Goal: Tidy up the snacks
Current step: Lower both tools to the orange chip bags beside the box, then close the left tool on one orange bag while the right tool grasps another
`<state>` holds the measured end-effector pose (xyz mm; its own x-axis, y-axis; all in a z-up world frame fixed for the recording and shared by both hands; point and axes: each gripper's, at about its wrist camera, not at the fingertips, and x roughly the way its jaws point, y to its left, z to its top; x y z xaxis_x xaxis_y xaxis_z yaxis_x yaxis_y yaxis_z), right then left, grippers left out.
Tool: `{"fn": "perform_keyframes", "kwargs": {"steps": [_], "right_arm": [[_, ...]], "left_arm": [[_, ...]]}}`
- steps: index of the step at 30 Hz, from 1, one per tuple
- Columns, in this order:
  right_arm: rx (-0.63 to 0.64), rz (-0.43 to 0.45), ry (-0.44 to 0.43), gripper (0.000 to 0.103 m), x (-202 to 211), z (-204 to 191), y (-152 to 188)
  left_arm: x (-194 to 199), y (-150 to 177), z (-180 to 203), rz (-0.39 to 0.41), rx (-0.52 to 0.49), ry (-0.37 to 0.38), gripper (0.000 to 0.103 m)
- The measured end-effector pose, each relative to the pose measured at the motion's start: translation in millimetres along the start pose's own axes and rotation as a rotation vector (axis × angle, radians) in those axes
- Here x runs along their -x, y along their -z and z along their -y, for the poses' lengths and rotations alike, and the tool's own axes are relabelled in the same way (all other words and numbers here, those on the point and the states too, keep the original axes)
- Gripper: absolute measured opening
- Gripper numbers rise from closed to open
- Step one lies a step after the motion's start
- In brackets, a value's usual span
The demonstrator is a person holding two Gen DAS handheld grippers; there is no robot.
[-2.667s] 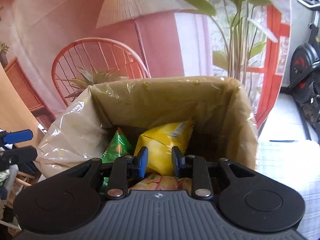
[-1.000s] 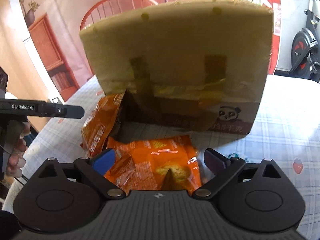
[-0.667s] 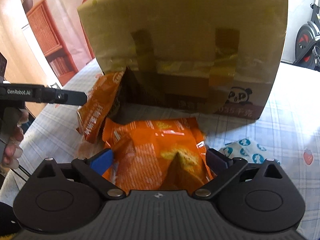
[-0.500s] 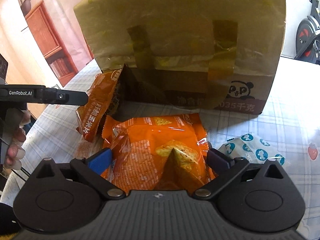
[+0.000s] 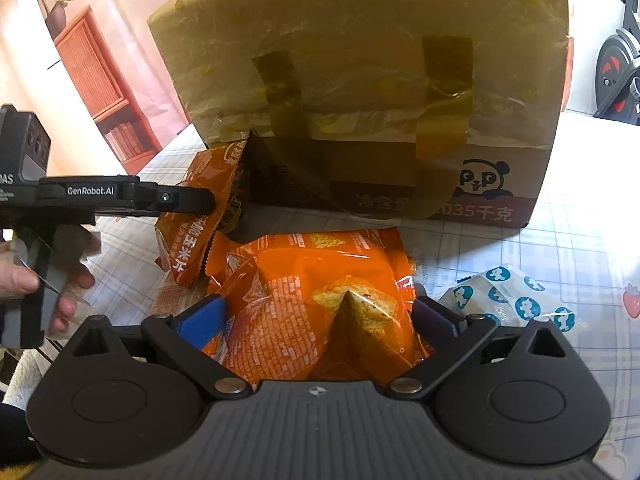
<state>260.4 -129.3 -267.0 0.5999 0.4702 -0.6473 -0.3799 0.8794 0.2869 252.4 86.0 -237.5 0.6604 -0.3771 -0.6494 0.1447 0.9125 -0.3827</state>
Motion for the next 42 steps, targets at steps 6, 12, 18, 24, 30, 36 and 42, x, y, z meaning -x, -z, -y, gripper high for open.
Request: {"fn": "perform_keyframes", "kwargs": {"steps": [6,12,18,24,30,36,42], "right_arm": [[-0.006,-0.001,0.0,0.101,-0.6,-0.1,-0.4],[-0.022,0.001,-0.008,0.101,-1.5,2.4,0.5],[-0.027,0.013,-0.018,0.094,1.1,0.2,1.4],[-0.026,0.031,-0.022,0.085,5.1,-0.6,2.4],[-0.04,0.063,-0.022,0.084,17.0,-0.1,2.7],[-0.046,0.11,-0.023,0.084,34.7,-0.2,0.8],[-0.033,0.179,-0.021,0.084,57.3,-2.9,-5.7]], "left_arm": [[-5.3,2.3,-4.2,-0.01,0.029,0.026,0.098],[-4.5,1.4,-4.0,-0.024,0.026,0.038,0.095],[4.3,2.0,-2.8,-0.017,0.022,0.04,0.081],[19.7,1.6,6.2,0.015,-0.015,0.033,0.077],[40.1,0.9,17.5,0.052,-0.053,0.01,0.077],[65.6,-5.1,31.1,0.108,-0.076,0.004,0.077],[89.0,-13.8,48.7,0.169,-0.104,-0.004,0.077]]}}
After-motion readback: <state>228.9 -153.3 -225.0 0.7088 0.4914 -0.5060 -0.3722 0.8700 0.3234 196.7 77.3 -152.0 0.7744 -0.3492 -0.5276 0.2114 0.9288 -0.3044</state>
